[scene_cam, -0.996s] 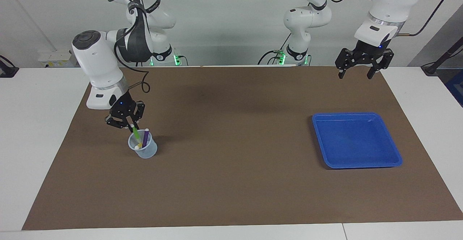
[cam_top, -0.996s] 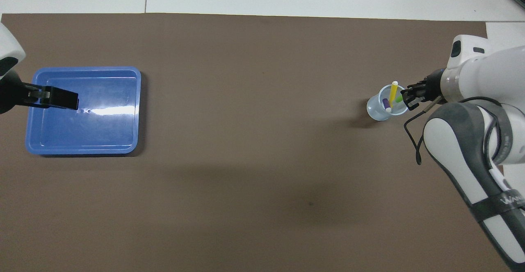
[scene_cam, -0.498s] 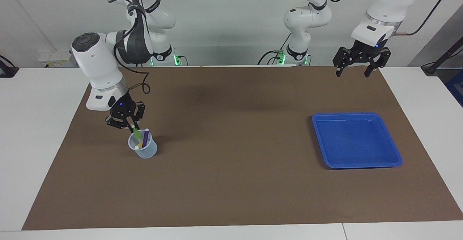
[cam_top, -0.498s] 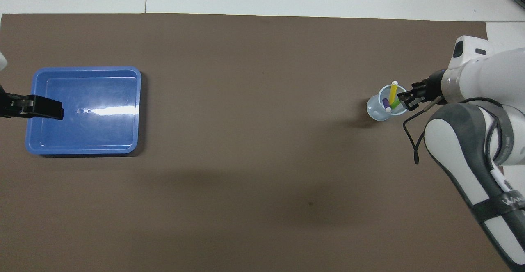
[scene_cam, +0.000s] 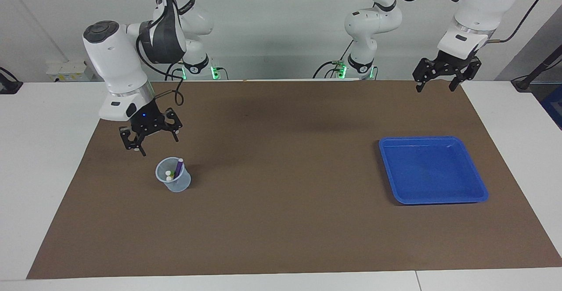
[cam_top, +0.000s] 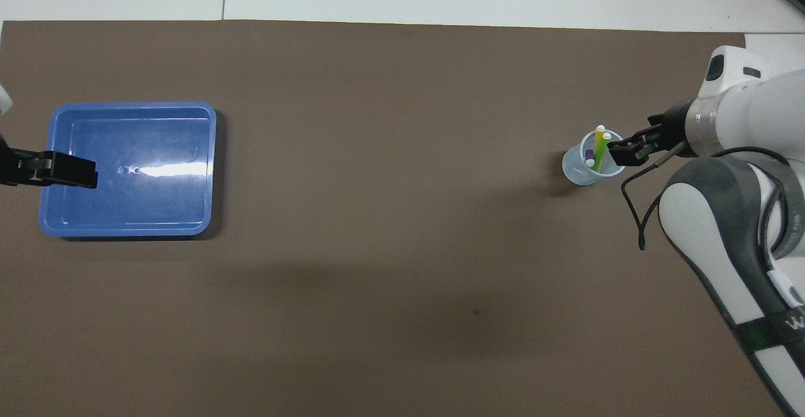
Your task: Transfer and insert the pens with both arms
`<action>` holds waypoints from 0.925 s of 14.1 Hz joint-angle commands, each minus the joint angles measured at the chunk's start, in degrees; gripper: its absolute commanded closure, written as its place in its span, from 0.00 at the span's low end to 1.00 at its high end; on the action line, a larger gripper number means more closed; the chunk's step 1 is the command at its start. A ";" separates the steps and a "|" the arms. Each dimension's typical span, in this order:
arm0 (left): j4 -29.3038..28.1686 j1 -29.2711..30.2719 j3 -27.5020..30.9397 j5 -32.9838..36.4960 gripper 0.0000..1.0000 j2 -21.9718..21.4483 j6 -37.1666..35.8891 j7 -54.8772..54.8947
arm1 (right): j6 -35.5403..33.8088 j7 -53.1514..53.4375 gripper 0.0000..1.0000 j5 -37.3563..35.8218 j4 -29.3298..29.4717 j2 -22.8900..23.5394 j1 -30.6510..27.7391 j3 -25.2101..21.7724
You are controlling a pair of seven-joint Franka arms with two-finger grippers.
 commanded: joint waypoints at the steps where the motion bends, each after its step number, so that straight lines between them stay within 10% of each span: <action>1: -1.84 -0.38 0.23 0.33 0.00 -1.74 0.38 0.55 | -8.05 5.21 0.00 1.02 4.26 -2.53 0.66 1.23; 13: -1.75 -1.17 -0.83 0.33 0.00 -1.74 -1.29 0.02 | -30.05 18.15 0.00 1.02 13.95 -6.14 1.90 2.11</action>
